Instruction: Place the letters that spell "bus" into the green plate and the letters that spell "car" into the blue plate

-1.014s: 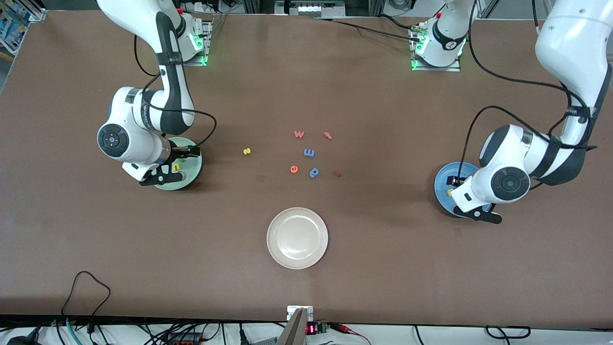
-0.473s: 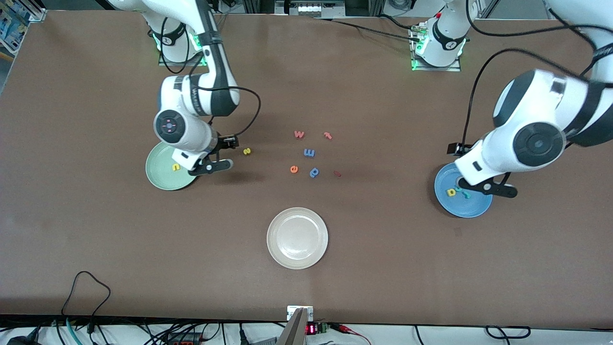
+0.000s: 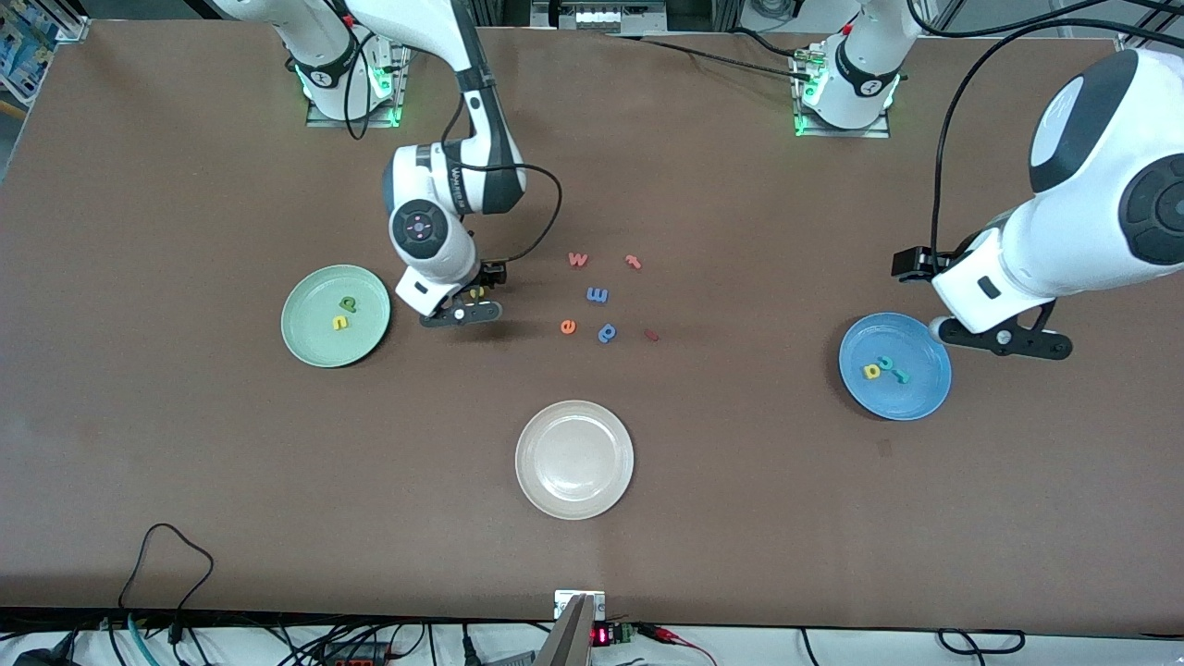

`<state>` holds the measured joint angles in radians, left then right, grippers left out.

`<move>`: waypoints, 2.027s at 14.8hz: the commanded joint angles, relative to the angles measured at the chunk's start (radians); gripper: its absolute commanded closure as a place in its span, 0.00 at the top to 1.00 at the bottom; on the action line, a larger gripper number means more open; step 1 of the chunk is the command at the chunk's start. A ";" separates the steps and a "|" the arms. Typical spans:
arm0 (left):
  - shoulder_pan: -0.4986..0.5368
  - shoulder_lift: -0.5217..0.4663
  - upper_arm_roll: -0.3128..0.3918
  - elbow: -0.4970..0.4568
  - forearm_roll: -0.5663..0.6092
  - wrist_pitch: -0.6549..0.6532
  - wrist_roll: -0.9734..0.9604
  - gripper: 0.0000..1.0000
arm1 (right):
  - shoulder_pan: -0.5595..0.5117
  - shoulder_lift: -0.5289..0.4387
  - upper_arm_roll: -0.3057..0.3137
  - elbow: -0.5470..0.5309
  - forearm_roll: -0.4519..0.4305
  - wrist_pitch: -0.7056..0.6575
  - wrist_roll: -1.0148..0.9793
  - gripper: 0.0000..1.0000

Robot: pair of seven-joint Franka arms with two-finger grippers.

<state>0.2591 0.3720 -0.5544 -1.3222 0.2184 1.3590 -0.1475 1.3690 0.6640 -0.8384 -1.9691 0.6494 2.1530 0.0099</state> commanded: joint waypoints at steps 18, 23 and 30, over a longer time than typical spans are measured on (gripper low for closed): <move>-0.380 -0.407 0.562 -0.361 -0.197 0.241 0.051 1.00 | -0.013 0.069 0.025 -0.008 0.082 0.057 0.010 0.54; -0.382 -0.410 0.562 -0.356 -0.192 0.258 0.051 1.00 | -0.014 0.075 0.025 -0.007 0.090 0.059 0.012 0.44; -0.406 -0.439 0.559 -0.348 -0.165 0.192 0.056 1.00 | -0.010 0.065 0.018 -0.007 0.115 0.045 0.015 0.15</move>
<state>-0.1079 -0.0283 -0.0110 -1.6690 0.0373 1.5903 -0.0947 1.3618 0.7381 -0.8201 -1.9747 0.7433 2.2002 0.0221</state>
